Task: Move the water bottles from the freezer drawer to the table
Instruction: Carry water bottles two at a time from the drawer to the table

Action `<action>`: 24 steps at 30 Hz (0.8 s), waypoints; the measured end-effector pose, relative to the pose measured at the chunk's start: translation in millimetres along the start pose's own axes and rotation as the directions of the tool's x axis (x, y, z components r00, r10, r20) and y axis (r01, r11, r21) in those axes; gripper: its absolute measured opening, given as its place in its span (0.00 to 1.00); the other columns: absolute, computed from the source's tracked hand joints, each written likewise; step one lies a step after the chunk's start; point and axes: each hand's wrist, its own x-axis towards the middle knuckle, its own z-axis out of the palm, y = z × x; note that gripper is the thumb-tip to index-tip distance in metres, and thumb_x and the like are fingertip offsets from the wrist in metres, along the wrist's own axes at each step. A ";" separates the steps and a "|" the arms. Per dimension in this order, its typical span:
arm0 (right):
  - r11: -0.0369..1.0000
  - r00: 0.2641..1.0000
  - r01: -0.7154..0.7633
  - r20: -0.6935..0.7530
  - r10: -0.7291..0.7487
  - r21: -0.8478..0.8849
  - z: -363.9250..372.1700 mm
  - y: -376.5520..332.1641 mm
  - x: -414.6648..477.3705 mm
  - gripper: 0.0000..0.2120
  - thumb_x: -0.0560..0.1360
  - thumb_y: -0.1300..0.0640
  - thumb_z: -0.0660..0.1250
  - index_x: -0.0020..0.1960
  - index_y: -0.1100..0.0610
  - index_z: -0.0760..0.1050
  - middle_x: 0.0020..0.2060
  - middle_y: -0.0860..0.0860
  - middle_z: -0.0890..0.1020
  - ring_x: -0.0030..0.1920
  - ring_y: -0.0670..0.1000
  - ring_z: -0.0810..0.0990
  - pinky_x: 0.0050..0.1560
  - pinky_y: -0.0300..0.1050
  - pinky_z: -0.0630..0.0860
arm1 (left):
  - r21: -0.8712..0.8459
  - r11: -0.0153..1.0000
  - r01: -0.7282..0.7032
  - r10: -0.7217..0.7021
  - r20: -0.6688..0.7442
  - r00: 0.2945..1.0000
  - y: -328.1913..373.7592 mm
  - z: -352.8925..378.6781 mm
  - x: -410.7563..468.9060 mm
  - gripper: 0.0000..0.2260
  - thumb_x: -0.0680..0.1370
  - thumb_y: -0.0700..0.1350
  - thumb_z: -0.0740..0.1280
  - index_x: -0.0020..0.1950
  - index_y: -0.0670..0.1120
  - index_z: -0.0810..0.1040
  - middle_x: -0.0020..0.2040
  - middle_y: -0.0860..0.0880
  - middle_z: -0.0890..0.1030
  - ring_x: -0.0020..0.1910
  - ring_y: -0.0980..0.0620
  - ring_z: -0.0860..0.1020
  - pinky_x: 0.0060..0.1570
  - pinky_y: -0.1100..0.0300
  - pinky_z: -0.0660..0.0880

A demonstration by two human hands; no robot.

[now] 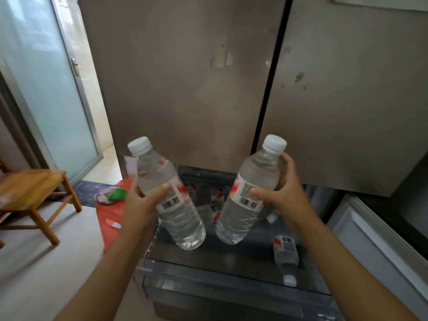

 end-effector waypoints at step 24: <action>0.973 0.477 -0.210 0.859 0.185 -0.093 204.1 76.9 -80.9 0.30 0.63 0.70 0.74 0.57 0.50 0.66 0.50 0.55 0.79 0.45 0.50 0.80 0.42 0.38 0.78 | 0.099 0.967 0.234 0.011 -0.937 0.349 6.1 -125.9 -294.1 0.13 0.66 0.38 0.73 0.47 0.47 0.74 0.43 0.41 0.80 0.36 0.47 0.80 0.39 0.55 0.76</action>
